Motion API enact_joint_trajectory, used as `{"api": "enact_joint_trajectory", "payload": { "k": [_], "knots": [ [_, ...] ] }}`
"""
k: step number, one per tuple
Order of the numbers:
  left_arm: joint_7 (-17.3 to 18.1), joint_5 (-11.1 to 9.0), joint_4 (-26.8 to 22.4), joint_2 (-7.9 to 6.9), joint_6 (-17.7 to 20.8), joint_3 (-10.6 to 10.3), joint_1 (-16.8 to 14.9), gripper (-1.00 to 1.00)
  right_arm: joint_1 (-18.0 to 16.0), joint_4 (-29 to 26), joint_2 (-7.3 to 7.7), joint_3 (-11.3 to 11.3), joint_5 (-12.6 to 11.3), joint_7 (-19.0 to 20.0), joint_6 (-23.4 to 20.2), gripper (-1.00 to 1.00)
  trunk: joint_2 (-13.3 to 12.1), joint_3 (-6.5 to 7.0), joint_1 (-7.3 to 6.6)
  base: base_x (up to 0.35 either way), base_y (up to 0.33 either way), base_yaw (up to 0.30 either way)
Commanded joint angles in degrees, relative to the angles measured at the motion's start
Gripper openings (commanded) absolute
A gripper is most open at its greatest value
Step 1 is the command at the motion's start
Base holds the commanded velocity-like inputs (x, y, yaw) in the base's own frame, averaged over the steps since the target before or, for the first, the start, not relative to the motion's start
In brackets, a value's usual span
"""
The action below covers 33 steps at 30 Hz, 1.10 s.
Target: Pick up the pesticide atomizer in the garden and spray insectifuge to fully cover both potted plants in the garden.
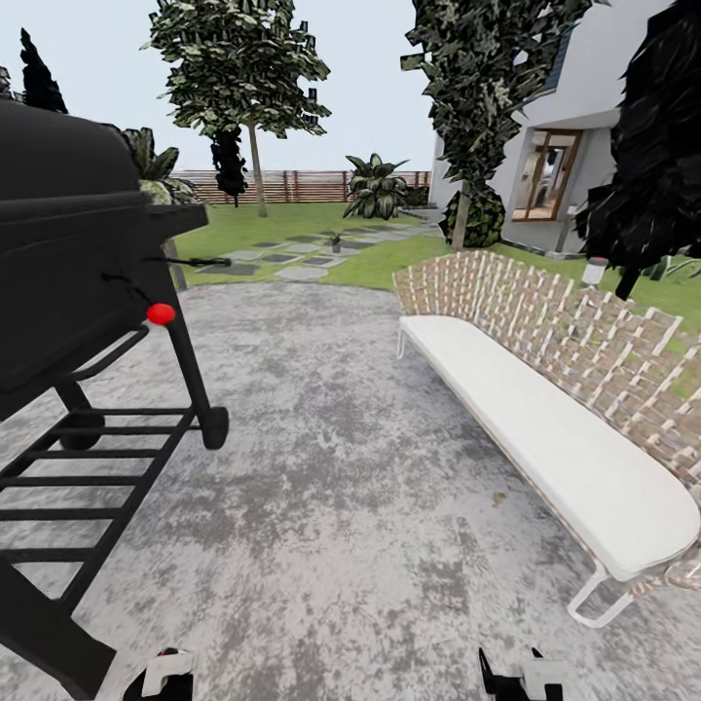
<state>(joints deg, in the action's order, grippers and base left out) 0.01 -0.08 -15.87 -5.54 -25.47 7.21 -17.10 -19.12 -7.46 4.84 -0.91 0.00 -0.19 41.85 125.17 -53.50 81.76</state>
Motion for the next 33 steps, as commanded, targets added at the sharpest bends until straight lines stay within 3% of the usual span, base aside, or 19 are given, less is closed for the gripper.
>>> {"api": "enact_joint_trajectory", "payload": {
  "k": [1, 33],
  "knots": [
    [0.0, 0.0, 0.05, 0.01, -0.19, 0.09, -0.02, -1.0, -0.04, 0.12, 0.0, -0.06, 0.01, -0.04, 0.16, 1.0, 0.02, -0.05, 0.03, 0.34, 0.0, 0.0],
    [0.07, 0.0, 0.05, 0.01, -0.19, 0.0, -0.01, -1.0, -0.04, 0.25, -0.01, -0.01, 0.0, -0.07, 0.16, 1.0, 0.02, -0.05, 0.03, 0.34, 0.0, 0.0]
  ]
}}
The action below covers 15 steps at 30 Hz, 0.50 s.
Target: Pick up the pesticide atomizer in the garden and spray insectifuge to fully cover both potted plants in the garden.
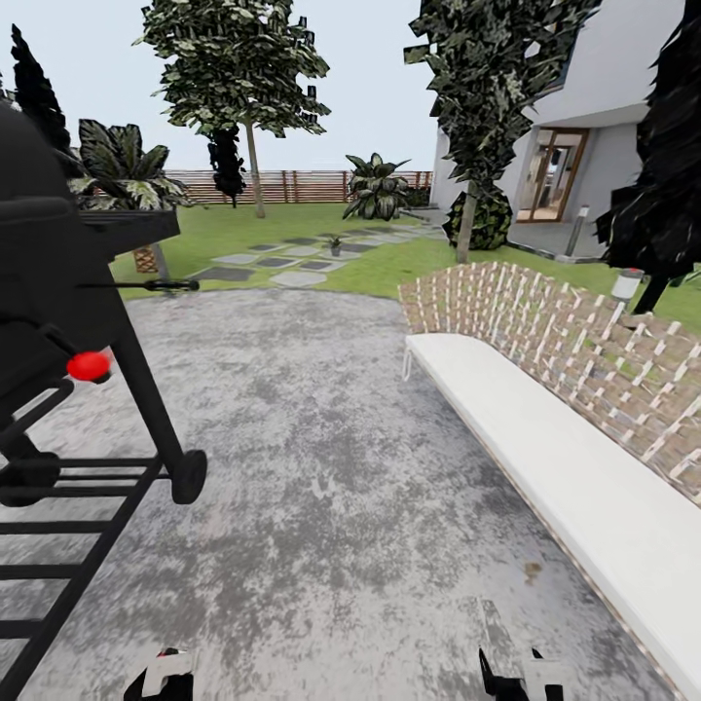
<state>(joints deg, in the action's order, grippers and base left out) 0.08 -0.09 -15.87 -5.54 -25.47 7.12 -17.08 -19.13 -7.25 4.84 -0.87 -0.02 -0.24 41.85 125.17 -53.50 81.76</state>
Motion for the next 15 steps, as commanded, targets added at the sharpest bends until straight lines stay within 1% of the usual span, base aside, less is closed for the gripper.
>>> {"api": "enact_joint_trajectory", "payload": {
  "k": [1, 15],
  "knots": [
    [-0.01, 0.0, 0.05, 0.01, -0.19, 0.09, -0.04, -1.0, -0.03, 0.04, 0.0, -0.08, 0.02, -0.01, 0.16, 1.0, 0.02, -0.05, 0.03, 0.34, 0.0, 0.0],
    [-0.04, 0.0, 0.05, 0.01, -0.19, 0.09, -0.02, -1.0, -0.02, 0.04, 0.0, -0.09, 0.02, -0.02, 0.16, 1.0, 0.02, -0.05, 0.03, 0.34, 0.0, 0.0]
  ]
}}
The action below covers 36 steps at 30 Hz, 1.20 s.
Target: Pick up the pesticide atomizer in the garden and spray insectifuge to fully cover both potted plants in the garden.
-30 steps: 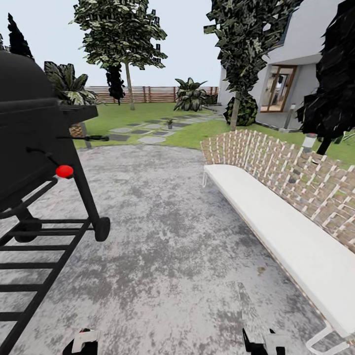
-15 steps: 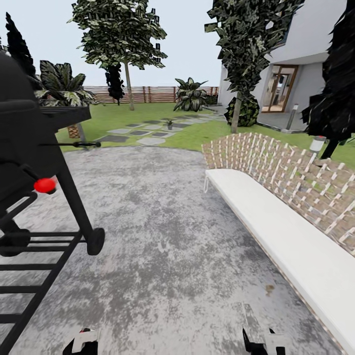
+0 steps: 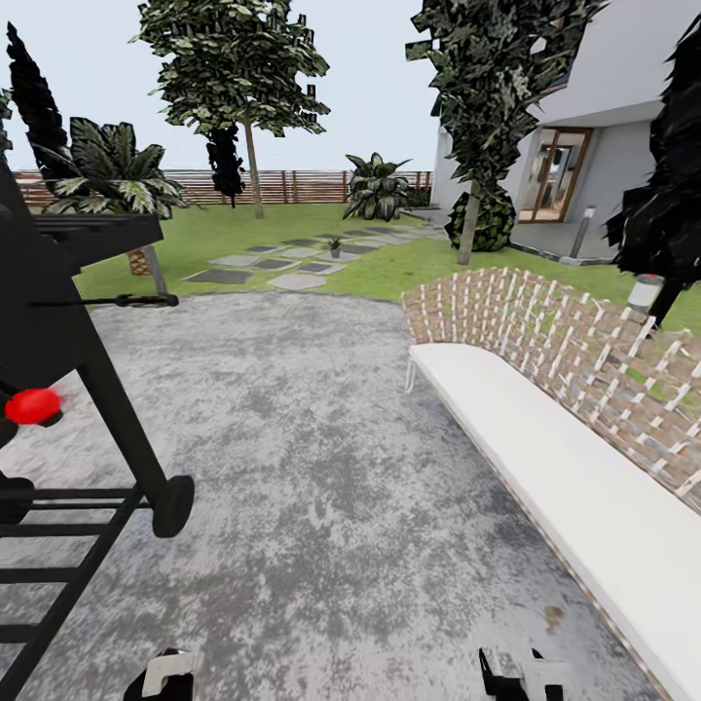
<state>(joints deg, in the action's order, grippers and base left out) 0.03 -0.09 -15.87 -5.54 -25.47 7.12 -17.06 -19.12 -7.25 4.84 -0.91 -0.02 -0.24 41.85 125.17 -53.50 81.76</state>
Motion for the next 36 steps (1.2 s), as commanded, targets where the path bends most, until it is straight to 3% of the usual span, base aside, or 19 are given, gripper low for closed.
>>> {"api": "enact_joint_trajectory", "payload": {
  "k": [1, 36],
  "knots": [
    [-0.02, 0.0, 0.05, 0.01, -0.19, 0.09, -0.04, -1.0, -0.03, 0.04, 0.0, -0.04, 0.02, -0.01, 0.16, 1.0, 0.02, -0.05, 0.03, 0.34, 0.0, 0.0],
    [0.02, 0.0, 0.05, 0.01, -0.19, 0.1, 0.01, -1.0, -0.04, 0.04, 0.0, -0.03, 0.02, -0.01, 0.16, 1.0, 0.02, -0.05, 0.03, 0.34, 0.0, 0.0]
  ]
}}
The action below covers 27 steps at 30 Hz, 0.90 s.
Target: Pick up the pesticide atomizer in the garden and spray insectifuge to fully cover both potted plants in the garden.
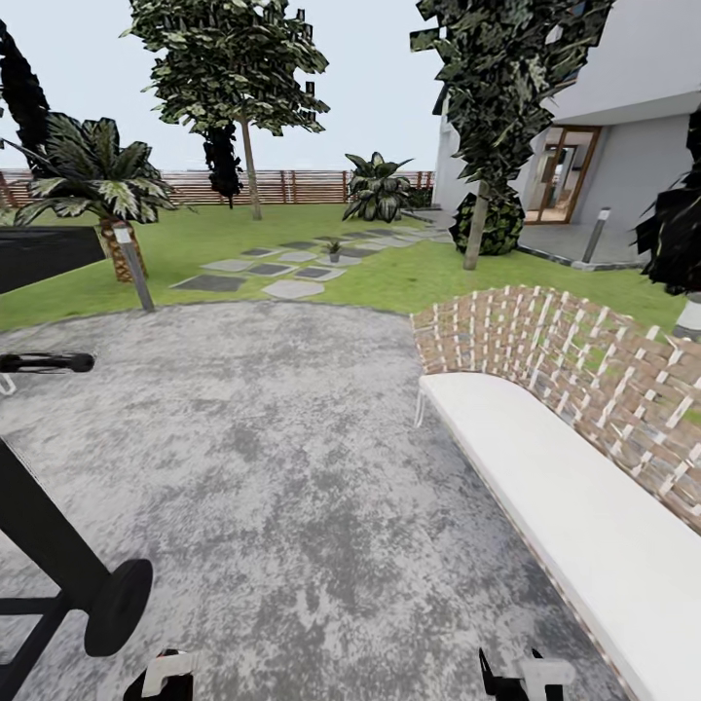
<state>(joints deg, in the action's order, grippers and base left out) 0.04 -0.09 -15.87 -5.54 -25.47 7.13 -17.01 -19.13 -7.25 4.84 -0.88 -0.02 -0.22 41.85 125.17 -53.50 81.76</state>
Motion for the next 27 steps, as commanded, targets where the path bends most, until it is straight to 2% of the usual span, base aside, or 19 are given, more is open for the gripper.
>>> {"api": "enact_joint_trajectory", "payload": {
  "k": [1, 17, 27],
  "knots": [
    [-0.01, 0.0, 0.05, 0.01, -0.19, 0.08, -0.04, -1.0, -0.03, 0.04, 0.0, -0.04, 0.02, -0.02, 0.16, 1.0, 0.02, -0.05, 0.03, 0.341, 0.0, 0.0],
    [0.03, 0.0, 0.05, 0.01, -0.19, 0.13, -0.04, -1.0, -0.03, 0.04, 0.0, 0.0, 0.02, 0.03, 0.16, 1.0, 0.02, -0.05, 0.03, 0.34, 0.0, 0.0],
    [0.01, 0.0, 0.05, 0.01, -0.19, 0.15, -0.04, -1.0, -0.03, 0.04, -0.09, 0.0, 0.02, -0.04, 0.16, 1.0, 0.02, -0.05, 0.03, 0.34, 0.0, 0.088]
  ]
}}
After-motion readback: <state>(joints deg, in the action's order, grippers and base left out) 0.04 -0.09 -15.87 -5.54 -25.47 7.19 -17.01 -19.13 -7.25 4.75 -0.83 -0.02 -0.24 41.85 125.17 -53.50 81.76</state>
